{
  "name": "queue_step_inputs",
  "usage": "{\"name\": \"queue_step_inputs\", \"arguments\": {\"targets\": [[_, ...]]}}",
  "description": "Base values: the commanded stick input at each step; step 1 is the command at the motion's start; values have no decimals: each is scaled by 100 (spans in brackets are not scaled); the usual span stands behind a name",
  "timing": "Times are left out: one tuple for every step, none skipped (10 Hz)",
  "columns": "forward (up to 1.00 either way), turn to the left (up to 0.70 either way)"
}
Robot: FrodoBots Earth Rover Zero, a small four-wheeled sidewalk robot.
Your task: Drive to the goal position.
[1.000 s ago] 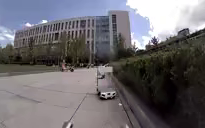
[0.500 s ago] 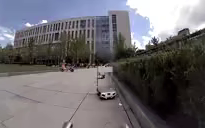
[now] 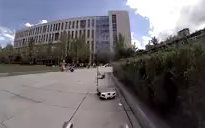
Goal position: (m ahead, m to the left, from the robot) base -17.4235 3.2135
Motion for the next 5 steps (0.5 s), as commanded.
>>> {"name": "queue_step_inputs", "arguments": {"targets": [[5,1],[5,1],[5,1],[5,1],[5,1]]}}
